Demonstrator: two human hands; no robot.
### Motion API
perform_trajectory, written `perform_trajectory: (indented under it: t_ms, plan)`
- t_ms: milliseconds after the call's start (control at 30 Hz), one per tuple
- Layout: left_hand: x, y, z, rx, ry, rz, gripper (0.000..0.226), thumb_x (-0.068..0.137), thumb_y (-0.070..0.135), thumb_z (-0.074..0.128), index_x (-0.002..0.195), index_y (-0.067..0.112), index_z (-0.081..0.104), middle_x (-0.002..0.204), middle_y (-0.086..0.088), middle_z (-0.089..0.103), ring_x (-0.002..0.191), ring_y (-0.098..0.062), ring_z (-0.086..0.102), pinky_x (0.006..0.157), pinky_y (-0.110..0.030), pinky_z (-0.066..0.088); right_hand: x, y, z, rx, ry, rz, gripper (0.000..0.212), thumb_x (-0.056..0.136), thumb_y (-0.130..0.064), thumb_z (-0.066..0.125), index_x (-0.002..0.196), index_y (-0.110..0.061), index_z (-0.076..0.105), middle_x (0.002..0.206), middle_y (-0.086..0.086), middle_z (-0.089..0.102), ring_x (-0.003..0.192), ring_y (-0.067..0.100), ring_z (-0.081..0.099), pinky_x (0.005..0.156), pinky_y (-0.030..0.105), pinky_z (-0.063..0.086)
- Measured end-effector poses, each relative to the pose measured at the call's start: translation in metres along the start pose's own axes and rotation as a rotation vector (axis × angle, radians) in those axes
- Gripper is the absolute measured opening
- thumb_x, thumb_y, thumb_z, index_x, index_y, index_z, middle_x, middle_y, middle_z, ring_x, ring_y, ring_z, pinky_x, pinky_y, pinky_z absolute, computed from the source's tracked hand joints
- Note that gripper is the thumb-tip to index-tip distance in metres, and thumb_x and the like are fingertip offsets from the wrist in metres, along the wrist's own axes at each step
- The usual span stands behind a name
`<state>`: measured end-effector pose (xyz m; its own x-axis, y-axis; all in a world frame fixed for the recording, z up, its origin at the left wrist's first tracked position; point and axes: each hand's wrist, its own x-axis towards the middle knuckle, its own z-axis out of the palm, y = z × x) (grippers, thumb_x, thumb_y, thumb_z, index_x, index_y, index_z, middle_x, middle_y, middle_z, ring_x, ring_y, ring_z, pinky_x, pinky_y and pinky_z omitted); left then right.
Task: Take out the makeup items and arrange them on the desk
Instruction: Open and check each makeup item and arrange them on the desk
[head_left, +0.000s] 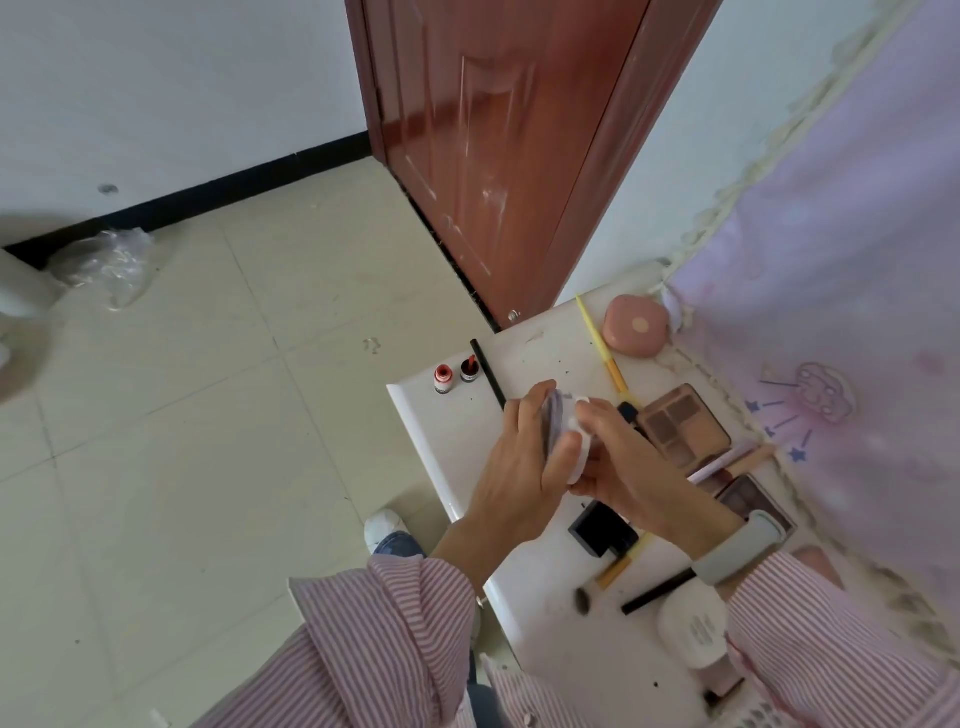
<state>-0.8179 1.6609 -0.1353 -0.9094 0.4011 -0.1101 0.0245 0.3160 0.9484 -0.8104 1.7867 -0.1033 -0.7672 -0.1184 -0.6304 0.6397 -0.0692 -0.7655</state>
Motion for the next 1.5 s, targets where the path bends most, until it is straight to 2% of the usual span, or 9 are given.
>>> perform_trajectory:
  t_ms: [167,400,600,700,833,933,1300,1400,1500]
  plan:
    - [0.004,0.004,0.001,-0.313,-0.021,-0.136,0.06,0.09,0.061,0.014,0.125,0.02,0.04,0.116,-0.004,0.053,0.108,-0.013,0.052,0.094,-0.03,0.042,-0.001,-0.007,-0.016,-0.265,-0.035,-0.121,0.04,0.079,-0.04,0.065,0.112,-0.046,0.045,0.103,0.005,0.061,0.081,0.013,0.064,0.073,0.026,0.05]
    - [0.012,0.005,-0.012,-0.581,-0.313,-0.413,0.079,0.088,0.064,-0.002,0.063,0.021,0.06,0.055,0.005,0.053,0.054,-0.008,0.038,0.052,-0.019,0.031,-0.007,-0.003,-0.02,-0.89,-0.055,-0.459,0.083,0.075,-0.027,0.073,0.129,-0.053,0.015,0.131,-0.039,0.021,0.124,-0.011,0.027,0.093,0.006,0.032]
    - [0.009,-0.003,-0.008,-0.688,-0.335,-0.447,0.066,0.094,0.057,0.006,0.091,0.02,0.061,0.072,0.0,0.057,0.066,-0.012,0.04,0.057,-0.022,0.032,0.002,-0.006,-0.014,-0.822,0.15,-0.199,0.084,0.069,-0.071,0.047,0.141,-0.04,0.016,0.132,-0.015,0.034,0.113,0.004,0.043,0.091,0.025,0.043]
    - [0.009,-0.006,-0.005,-0.679,-0.341,-0.45,0.069,0.093,0.058,0.007,0.1,0.013,0.059,0.079,-0.007,0.054,0.066,-0.012,0.038,0.058,-0.023,0.031,0.002,-0.008,-0.016,-0.87,0.135,-0.166,0.073,0.071,-0.067,0.051,0.133,-0.035,0.032,0.121,-0.015,0.048,0.099,0.001,0.052,0.08,0.02,0.046]
    - [0.009,-0.008,-0.007,-0.737,-0.359,-0.432,0.069,0.094,0.057,0.007,0.108,0.01,0.056,0.079,-0.007,0.055,0.062,-0.011,0.039,0.056,-0.022,0.031,-0.006,-0.011,-0.017,-0.829,-0.05,-0.304,0.083,0.067,-0.065,0.057,0.134,-0.059,0.009,0.13,-0.046,0.02,0.123,-0.015,0.027,0.092,0.012,0.032]
    - [0.012,-0.006,-0.006,-0.703,-0.371,-0.427,0.065,0.095,0.055,0.006,0.107,0.015,0.056,0.086,-0.005,0.06,0.065,-0.01,0.041,0.057,-0.022,0.032,0.0,-0.01,-0.016,-0.82,0.065,-0.231,0.085,0.067,-0.072,0.049,0.14,-0.045,0.014,0.132,-0.023,0.032,0.114,0.001,0.043,0.088,0.022,0.042]
    - [0.02,-0.011,-0.013,-0.716,-0.271,-0.557,0.062,0.094,0.057,0.019,0.093,0.01,0.059,0.065,-0.007,0.059,0.053,-0.015,0.05,0.048,-0.023,0.035,-0.009,-0.012,-0.028,-1.281,0.023,-0.752,0.093,0.07,-0.012,0.072,0.142,-0.031,0.016,0.138,-0.005,0.033,0.127,0.011,0.032,0.101,0.029,0.037]
    - [0.018,-0.017,-0.022,-0.816,-0.191,-0.583,0.049,0.093,0.054,0.029,0.113,0.018,0.055,0.092,-0.014,0.061,0.07,-0.025,0.061,0.052,-0.027,0.045,-0.005,-0.01,-0.038,-1.008,0.114,-0.726,0.088,0.071,-0.013,0.072,0.137,-0.04,0.022,0.131,-0.027,0.024,0.122,-0.008,0.03,0.098,0.007,0.033]
    - [0.015,-0.019,-0.026,-0.958,-0.139,-0.574,0.031,0.093,0.042,0.041,0.117,0.028,0.054,0.128,-0.016,0.048,0.11,-0.04,0.054,0.063,-0.036,0.053,0.009,-0.006,-0.042,-0.791,0.35,-0.673,0.067,0.07,-0.01,0.076,0.117,-0.038,0.038,0.12,-0.012,0.028,0.107,-0.006,0.039,0.092,0.012,0.041]
